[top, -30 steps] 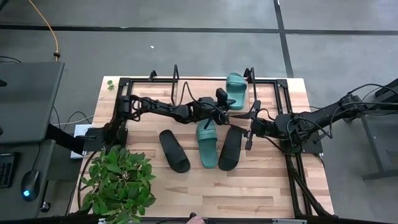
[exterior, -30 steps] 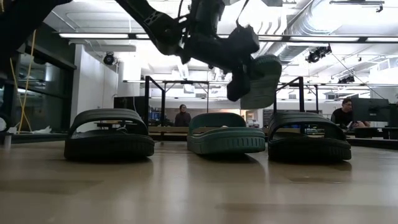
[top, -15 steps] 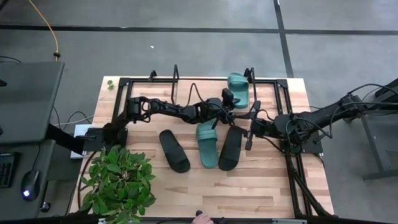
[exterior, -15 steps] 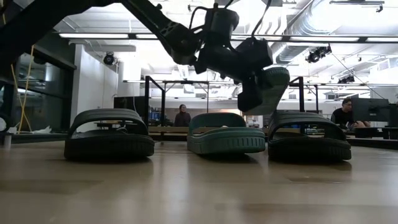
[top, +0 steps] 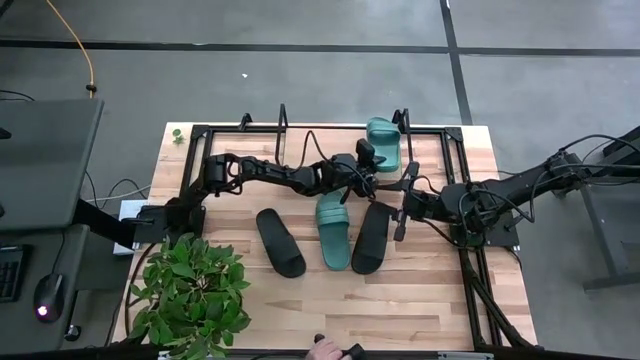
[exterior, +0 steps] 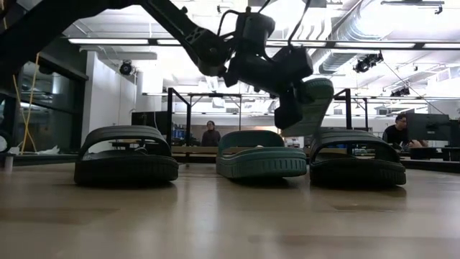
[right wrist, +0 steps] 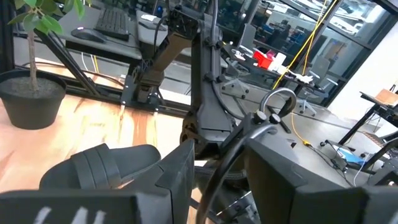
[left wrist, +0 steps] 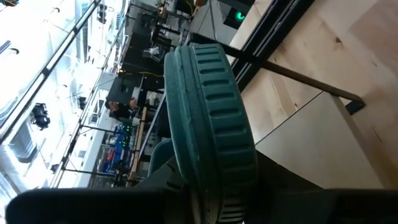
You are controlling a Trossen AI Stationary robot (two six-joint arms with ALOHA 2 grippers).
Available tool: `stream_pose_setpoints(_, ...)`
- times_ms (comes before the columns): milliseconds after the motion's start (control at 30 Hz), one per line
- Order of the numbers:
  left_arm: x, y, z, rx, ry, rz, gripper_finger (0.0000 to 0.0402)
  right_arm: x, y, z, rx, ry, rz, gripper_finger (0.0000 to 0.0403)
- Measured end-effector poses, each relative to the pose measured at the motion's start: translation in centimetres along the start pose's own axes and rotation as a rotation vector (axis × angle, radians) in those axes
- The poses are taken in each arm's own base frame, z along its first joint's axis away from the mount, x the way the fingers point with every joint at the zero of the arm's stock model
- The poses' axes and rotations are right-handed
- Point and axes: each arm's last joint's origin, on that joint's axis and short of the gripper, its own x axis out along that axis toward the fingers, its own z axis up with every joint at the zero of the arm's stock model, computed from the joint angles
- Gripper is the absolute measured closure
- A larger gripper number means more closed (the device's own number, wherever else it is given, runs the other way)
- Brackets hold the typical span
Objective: Pick and place slides into the shelf
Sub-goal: Put the bottom green slides on the shelf
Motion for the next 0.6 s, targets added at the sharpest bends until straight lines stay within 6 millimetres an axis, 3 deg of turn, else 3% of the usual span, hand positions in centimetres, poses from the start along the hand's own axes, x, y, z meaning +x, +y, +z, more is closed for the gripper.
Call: stream_pose_setpoints(600, 0.4, 0.3, -1.0, -0.078, -0.028, -0.021, 0.0329, 0.0, 0.0, 0.0, 0.0, -0.001, 0.006, 0.0273)
